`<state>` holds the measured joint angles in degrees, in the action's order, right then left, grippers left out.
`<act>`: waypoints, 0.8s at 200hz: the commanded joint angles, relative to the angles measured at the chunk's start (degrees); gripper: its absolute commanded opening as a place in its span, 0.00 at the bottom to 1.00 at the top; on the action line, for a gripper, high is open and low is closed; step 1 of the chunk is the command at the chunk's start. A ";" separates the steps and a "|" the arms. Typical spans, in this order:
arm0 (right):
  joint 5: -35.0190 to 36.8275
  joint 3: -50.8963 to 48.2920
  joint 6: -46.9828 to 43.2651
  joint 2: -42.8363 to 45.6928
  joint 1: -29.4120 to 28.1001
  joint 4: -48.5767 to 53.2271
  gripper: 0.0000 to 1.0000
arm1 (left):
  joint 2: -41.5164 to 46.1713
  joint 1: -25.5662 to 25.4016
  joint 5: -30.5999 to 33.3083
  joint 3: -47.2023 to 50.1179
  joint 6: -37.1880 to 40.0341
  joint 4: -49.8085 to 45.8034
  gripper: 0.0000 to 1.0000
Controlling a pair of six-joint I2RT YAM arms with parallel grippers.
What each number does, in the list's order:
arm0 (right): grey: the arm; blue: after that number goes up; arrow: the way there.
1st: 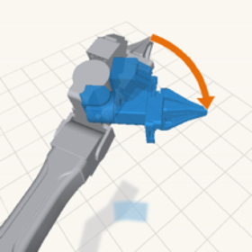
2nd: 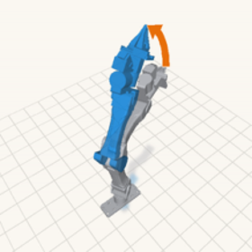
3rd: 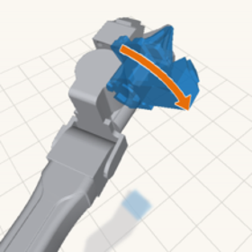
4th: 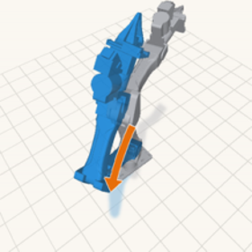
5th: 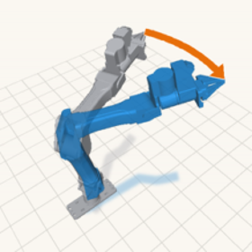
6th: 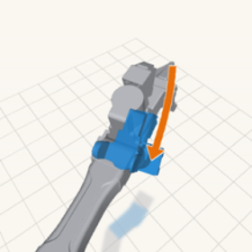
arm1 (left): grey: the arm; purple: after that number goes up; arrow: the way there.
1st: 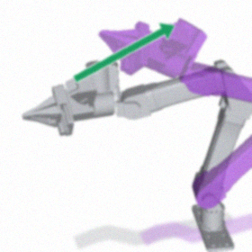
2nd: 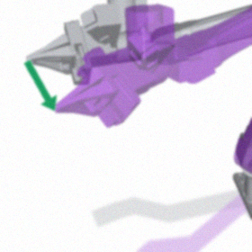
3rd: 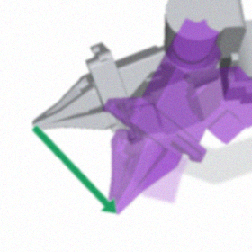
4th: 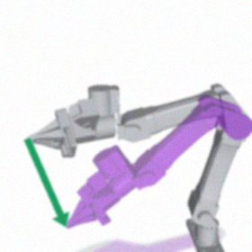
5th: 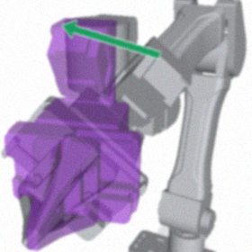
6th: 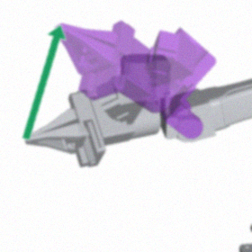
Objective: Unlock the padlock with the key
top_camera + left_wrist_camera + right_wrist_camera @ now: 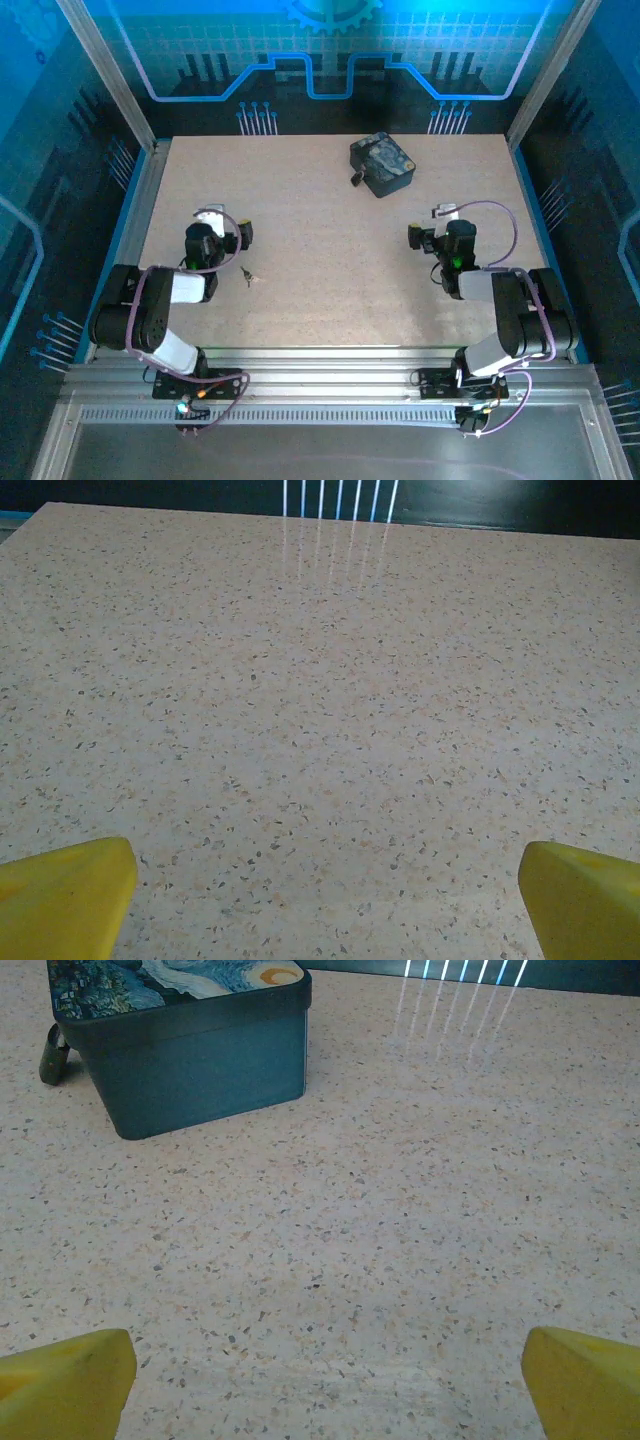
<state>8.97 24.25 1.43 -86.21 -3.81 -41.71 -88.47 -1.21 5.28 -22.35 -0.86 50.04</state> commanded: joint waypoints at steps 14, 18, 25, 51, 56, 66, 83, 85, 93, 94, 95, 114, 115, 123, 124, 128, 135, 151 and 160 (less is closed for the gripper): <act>1.00 -0.26 -0.64 0.08 -0.63 -3.02 1.00 | -0.22 0.50 -1.40 0.24 1.97 2.09 0.99; 1.03 -0.26 -0.59 0.08 -0.63 -3.04 1.00 | -0.25 0.46 -1.42 0.26 1.94 2.08 0.99; 1.02 -0.26 -0.62 0.13 -0.59 -3.02 1.00 | -0.26 0.45 -1.53 0.15 1.94 2.05 0.99; 0.15 -0.21 -0.49 0.11 -0.32 -2.85 1.00 | -0.26 0.51 -1.76 0.01 1.83 1.64 0.99; 0.17 -0.21 -0.55 0.15 -0.32 -2.85 1.00 | -0.23 0.53 -1.72 -0.02 1.83 1.72 0.99; 0.12 -0.17 -0.49 0.16 -0.39 -2.85 1.00 | -0.27 0.51 -1.75 0.02 1.83 1.66 0.99; 0.15 -0.17 -0.52 0.11 -0.32 -2.85 1.00 | -0.23 0.51 -1.76 -0.02 1.74 1.73 0.99; 0.16 -0.19 -0.50 0.09 -0.29 -2.85 1.00 | -0.26 0.58 -1.76 0.01 1.74 1.73 0.99; 0.17 -0.21 -0.53 0.10 -0.27 -2.85 1.00 | -0.22 0.60 -1.77 -0.05 1.76 1.73 0.99; 0.17 -0.19 -0.53 0.09 -0.29 -2.85 1.00 | -0.22 0.60 -1.77 -0.06 1.75 1.77 0.99; 0.12 -0.18 -0.50 0.13 -0.31 -2.85 1.00 | -0.22 0.60 -1.81 -0.06 1.75 1.75 0.99; -0.74 -0.19 -0.39 0.12 0.03 -2.68 1.00 | -0.22 1.41 -3.64 -0.17 1.06 1.32 0.99; -0.81 -0.14 -0.38 0.10 0.08 -2.63 1.00 | -0.22 1.45 -3.71 -0.16 1.01 1.44 0.99; -0.89 -0.08 -0.37 0.17 0.14 -2.66 1.00 | -0.22 1.65 -4.36 -0.13 0.86 1.32 0.99; -0.93 -0.08 -0.37 0.17 0.13 -2.67 1.00 | -0.17 1.74 -4.47 -0.14 0.86 1.30 0.99; -0.89 -0.13 -0.38 0.17 0.17 -2.66 1.00 | -0.13 2.05 -5.19 -0.33 0.80 1.02 0.99; -0.50 0.10 -0.25 0.30 0.13 -1.94 1.00 | 0.11 2.20 -5.33 -0.49 0.76 0.52 0.98; 3.23 2.90 2.13 3.55 0.63 5.81 1.00 | 3.32 1.90 -3.15 -3.57 0.51 -7.88 0.99; 3.80 5.76 3.82 5.44 1.87 12.60 1.00 | 6.01 1.55 0.27 -7.27 0.02 -16.88 0.99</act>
<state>9.23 24.84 2.02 -85.36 -3.68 -39.05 -87.88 0.34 2.74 -23.20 -0.03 46.72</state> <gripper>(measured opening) 0.998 0.986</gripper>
